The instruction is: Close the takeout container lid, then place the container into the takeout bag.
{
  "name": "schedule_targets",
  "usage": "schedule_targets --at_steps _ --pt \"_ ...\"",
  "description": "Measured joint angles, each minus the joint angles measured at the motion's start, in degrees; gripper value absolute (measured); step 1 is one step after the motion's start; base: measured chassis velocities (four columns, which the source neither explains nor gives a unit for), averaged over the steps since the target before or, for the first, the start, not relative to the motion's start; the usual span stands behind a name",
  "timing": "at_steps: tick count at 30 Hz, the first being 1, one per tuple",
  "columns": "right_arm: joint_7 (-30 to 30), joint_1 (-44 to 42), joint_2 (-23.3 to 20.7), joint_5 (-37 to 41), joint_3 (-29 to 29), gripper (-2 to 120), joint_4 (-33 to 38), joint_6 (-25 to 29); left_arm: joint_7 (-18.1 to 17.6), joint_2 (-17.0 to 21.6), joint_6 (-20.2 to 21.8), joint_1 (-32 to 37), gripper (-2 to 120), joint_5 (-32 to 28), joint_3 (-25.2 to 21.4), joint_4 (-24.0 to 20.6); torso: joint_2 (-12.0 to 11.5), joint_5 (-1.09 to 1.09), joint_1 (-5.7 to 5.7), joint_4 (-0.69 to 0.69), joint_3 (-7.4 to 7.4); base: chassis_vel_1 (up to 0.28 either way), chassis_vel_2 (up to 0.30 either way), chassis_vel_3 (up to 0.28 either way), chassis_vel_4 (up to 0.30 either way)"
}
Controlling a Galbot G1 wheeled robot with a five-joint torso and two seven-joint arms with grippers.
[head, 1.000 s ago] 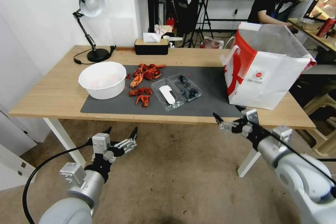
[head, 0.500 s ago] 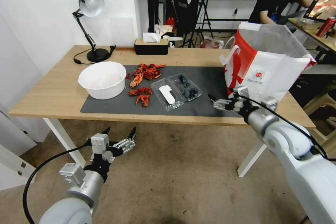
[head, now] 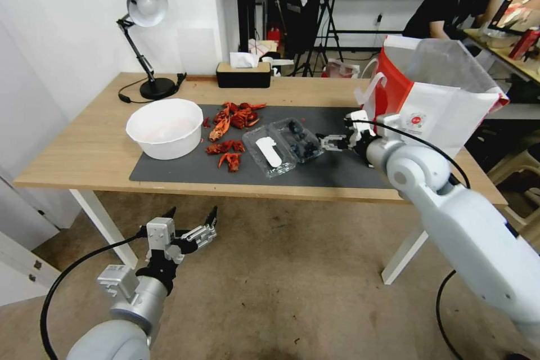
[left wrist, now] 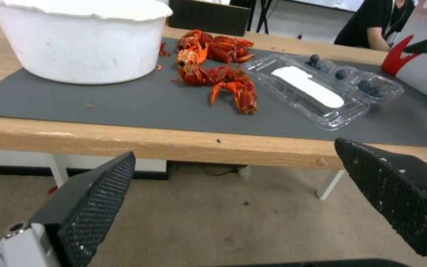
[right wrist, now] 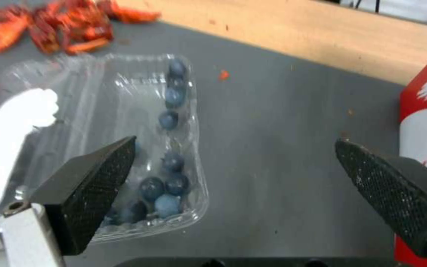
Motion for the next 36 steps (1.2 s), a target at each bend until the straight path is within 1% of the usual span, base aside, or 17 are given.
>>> schedule_targets --at_steps 1,3,4,7,8,9,10,12,20,27,36 --pt "0.00 0.00 0.00 0.00 0.00 100 0.00 0.00 0.00 0.00 0.00 0.00 100 0.00 0.00 0.00 0.00 0.00 0.00 0.00 0.00 0.000 0.000 0.000 0.000" --pt "4.45 5.18 -1.83 5.45 -6.04 100 -1.89 0.00 0.00 0.00 -0.02 0.05 100 0.05 0.09 0.16 0.00 0.00 0.00 0.00 0.00 0.000 0.000 0.000 0.000" --pt "4.45 5.18 -1.83 5.45 -6.04 100 -1.89 0.00 0.00 0.00 -0.02 0.05 100 0.05 0.09 0.16 0.00 0.00 0.00 0.00 0.00 0.000 0.000 0.000 0.000" --pt "6.40 8.67 -3.03 8.54 -9.70 100 -3.00 0.00 0.00 0.00 -0.06 0.05 100 0.13 0.26 0.32 0.00 0.00 0.00 0.00 0.00 0.000 0.000 0.000 0.000" --pt "7.56 11.53 -3.73 10.33 -12.41 100 -3.82 0.01 0.00 0.02 -0.11 -0.01 100 0.16 0.34 0.48 0.00 -0.01 0.00 -0.01 0.00 0.000 0.000 0.000 0.000" --pt "7.56 11.53 -3.73 10.33 -12.41 100 -3.82 0.01 0.00 0.02 -0.11 -0.01 100 0.16 0.34 0.48 0.00 -0.01 0.00 -0.01 0.00 0.000 0.000 0.000 0.000" --pt "8.91 14.02 -4.19 12.49 -14.69 100 -4.19 0.02 0.00 0.05 -0.13 -0.13 100 0.16 0.40 0.63 0.00 0.00 0.01 -0.01 0.00 0.000 0.000 0.000 0.000" --pt "10.58 16.82 -4.44 15.23 -17.33 100 -4.53 0.03 0.00 0.08 -0.15 -0.22 100 0.16 0.61 0.90 0.00 -0.02 0.00 0.00 -0.01 0.000 0.000 0.000 0.000" --pt "11.00 18.85 -3.95 16.25 -20.55 100 -6.42 0.06 0.03 0.16 -0.22 -0.22 100 0.28 1.02 1.28 0.01 0.01 0.00 0.00 0.00 0.000 0.000 0.000 0.000" --pt "11.35 20.02 -5.46 16.42 -23.56 100 -6.33 0.11 0.03 0.34 -0.23 0.03 100 0.35 0.90 0.98 0.01 0.01 -0.01 0.00 0.00 0.000 0.000 0.000 0.000" --pt "11.56 20.21 -6.43 17.99 -24.56 100 -6.40 0.16 0.05 0.16 -0.23 0.05 100 0.70 1.12 0.96 0.01 0.00 -0.01 -0.01 -0.01 0.000 0.000 0.000 0.000"
